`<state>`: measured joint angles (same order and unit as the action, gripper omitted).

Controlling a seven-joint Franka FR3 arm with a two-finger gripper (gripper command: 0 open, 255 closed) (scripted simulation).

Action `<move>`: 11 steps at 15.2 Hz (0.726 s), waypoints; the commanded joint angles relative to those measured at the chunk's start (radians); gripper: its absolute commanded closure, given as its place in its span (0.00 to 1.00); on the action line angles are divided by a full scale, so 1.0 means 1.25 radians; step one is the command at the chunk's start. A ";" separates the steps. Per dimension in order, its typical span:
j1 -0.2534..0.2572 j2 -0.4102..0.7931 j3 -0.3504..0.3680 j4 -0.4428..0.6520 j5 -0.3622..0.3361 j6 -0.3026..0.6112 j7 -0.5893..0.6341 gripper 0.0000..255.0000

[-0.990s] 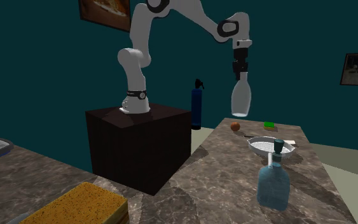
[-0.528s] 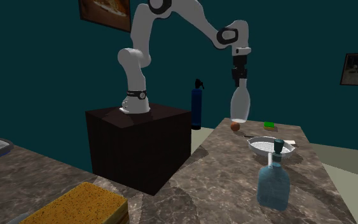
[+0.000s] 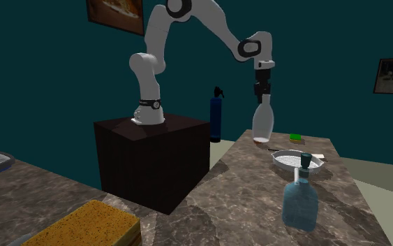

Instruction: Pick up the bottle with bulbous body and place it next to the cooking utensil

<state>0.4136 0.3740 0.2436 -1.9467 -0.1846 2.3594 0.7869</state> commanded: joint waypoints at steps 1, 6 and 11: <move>0.002 0.016 -0.003 -0.002 -0.007 0.018 0.004 1.00; 0.008 0.052 -0.012 -0.009 -0.022 0.059 0.016 1.00; 0.015 0.090 -0.022 -0.011 -0.038 0.099 0.028 1.00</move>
<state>0.4308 0.4766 0.2190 -1.9604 -0.2277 2.4725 0.8194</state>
